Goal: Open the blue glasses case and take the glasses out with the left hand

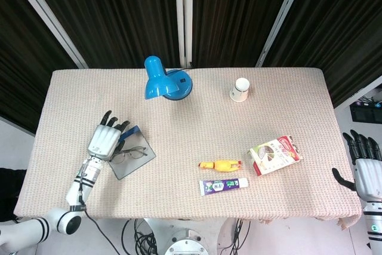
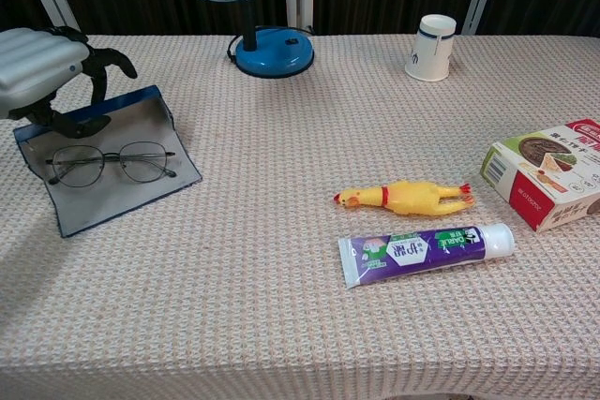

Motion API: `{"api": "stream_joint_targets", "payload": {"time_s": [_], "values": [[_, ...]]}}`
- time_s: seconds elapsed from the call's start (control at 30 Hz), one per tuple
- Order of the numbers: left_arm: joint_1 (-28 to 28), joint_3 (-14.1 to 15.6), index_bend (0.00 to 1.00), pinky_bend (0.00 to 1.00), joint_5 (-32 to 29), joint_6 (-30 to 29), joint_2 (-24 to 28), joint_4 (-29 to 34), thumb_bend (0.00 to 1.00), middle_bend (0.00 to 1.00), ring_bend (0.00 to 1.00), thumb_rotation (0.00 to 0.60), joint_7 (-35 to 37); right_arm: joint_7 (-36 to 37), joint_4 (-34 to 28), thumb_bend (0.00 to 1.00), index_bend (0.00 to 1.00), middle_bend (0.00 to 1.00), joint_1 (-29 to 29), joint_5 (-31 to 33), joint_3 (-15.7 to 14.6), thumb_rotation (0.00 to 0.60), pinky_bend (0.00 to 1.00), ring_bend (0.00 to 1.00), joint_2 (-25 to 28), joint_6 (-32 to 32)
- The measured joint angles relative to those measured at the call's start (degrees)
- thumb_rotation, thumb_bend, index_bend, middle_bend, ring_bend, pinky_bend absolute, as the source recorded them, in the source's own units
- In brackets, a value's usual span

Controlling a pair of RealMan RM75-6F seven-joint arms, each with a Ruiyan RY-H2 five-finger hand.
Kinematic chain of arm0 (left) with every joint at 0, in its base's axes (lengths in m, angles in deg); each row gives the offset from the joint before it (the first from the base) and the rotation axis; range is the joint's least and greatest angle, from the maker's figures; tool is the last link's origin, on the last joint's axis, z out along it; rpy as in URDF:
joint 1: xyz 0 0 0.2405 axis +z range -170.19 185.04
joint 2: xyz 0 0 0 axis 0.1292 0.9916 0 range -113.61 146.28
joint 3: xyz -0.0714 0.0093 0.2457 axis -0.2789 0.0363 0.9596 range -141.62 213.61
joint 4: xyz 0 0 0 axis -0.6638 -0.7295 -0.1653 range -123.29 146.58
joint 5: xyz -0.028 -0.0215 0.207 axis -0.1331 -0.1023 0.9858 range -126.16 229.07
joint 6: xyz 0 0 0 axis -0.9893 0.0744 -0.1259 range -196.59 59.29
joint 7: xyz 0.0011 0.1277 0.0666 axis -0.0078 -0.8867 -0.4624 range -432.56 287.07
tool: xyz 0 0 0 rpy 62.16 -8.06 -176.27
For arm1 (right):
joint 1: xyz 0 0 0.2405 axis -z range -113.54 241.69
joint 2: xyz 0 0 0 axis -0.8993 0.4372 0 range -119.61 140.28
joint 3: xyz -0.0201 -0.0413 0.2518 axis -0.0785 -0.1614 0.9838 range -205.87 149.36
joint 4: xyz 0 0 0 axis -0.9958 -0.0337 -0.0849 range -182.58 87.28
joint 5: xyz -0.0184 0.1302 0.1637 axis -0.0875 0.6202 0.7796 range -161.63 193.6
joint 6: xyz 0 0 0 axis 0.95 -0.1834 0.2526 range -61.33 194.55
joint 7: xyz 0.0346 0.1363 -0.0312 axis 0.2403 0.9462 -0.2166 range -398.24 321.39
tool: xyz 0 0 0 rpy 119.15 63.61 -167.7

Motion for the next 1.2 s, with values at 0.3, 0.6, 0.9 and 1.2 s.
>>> {"api": "stream_joint_targets", "payload": {"time_s": [0.3,0.6,0.9,1.2], "values": [[-1.40,0.92,0.24,0.10,6.77,-2.91,-3.39,-11.14,0.40,0.60,0.23,0.600,2.36,0.01,0.25,0.22,0.00,0.00,-0.12,0.18,0.06,0.600,0.00,0.00,-0.30,0.27],[-2.50,1.14,0.24,0.10,10.87,-5.71,-6.73,-18.79,0.40,0.60,0.23,0.600,7.34,0.17,0.40,0.22,0.00,0.00,-0.09,0.20,0.05,0.600,0.00,0.00,-0.31,0.29],[-3.06,0.14,0.23,0.10,9.91,-3.92,-7.88,-21.33,0.38,0.41,0.18,0.600,8.50,0.66,0.90,0.22,0.00,0.00,-0.08,0.23,-0.09,0.600,0.00,0.00,-0.49,0.58],[-2.66,-1.96,0.12,0.06,5.38,-0.31,-6.91,-17.73,0.32,0.12,0.00,0.600,9.45,0.58,0.75,0.22,0.00,0.00,-0.16,0.30,0.01,0.600,0.00,0.00,-0.32,0.66]]}}
